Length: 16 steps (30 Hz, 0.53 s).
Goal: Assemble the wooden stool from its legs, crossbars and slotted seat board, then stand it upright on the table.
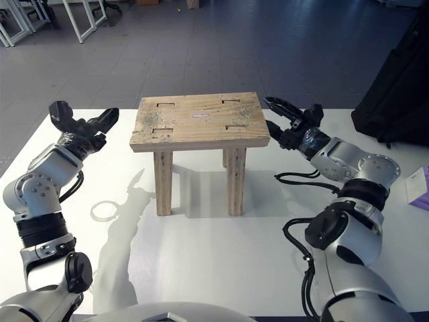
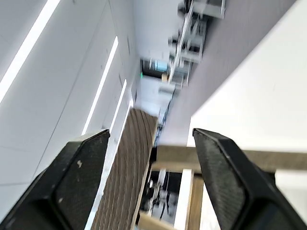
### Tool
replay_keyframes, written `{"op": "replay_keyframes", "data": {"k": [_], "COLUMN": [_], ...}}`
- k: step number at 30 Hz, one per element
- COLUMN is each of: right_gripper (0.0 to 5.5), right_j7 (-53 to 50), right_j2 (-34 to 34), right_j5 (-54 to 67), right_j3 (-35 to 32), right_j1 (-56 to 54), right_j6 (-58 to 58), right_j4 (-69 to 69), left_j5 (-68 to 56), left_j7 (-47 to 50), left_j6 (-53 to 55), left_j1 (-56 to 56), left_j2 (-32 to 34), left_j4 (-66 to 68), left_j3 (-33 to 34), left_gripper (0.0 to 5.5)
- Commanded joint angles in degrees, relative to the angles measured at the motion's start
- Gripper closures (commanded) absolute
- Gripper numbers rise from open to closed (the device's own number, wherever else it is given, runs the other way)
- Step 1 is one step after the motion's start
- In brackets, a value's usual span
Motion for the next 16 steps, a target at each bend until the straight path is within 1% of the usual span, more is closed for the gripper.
{"op": "replay_keyframes", "data": {"k": [1, 2, 3, 4, 5, 6, 9, 16], "right_gripper": [2.33, 2.33, 2.33, 2.33, 2.33, 2.33, 2.33, 2.33], "right_j7": [-0.6, -1.1, -2.7, -6.7, -8.6, -9.8, -11.9, -13.6], "right_j2": [4.8, 6.0, 5.6, 4.4, 5.6, 7.3, 9.9, 10.3], "right_j5": [-20.4, -25.5, -33.7, -43.7, -48.9, -51.2, -54.4, -58.4], "right_j3": [15.8, 20.3, 27.7, 35.4, 38.7, 40.5, 41.7, 40.5], "right_j1": [12.1, 15.4, 19.1, 22.6, 25.6, 27.6, 28.8, 27.7], "right_j6": [-27.8, -33.7, -40.5, -47.4, -53.5, -56.0, -59.1, -62.5], "right_j4": [-23.6, -27.5, -30.0, -31.8, -33.5, -35.2, -37.1, -34.5], "left_j5": [9.7, 12.8, 16.1, 18.3, 20.6, 22.6, 25.4, 27.3], "left_j7": [2.1, 2.6, 3.2, 4.2, 5.3, 6.3, 7.5, 6.3], "left_j6": [-6.8, -9.3, -12.4, -14.7, -16.7, -18.3, -20.6, -22.8], "left_j1": [4.1, 5.1, 6.0, 6.8, 7.7, 8.6, 10.3, 12.6], "left_j2": [1.5, 1.6, 1.5, 0.7, 0.0, -0.6, -1.5, -1.5], "left_j4": [-2.3, -2.5, -2.0, -1.6, -1.2, -0.9, -1.2, -1.2], "left_j3": [-6.3, -8.2, -10.0, -10.9, -11.9, -12.9, -13.6, -13.5], "left_gripper": [2.0, 2.0, 2.0, 2.0, 2.0, 2.0, 2.0, 2.0]}}
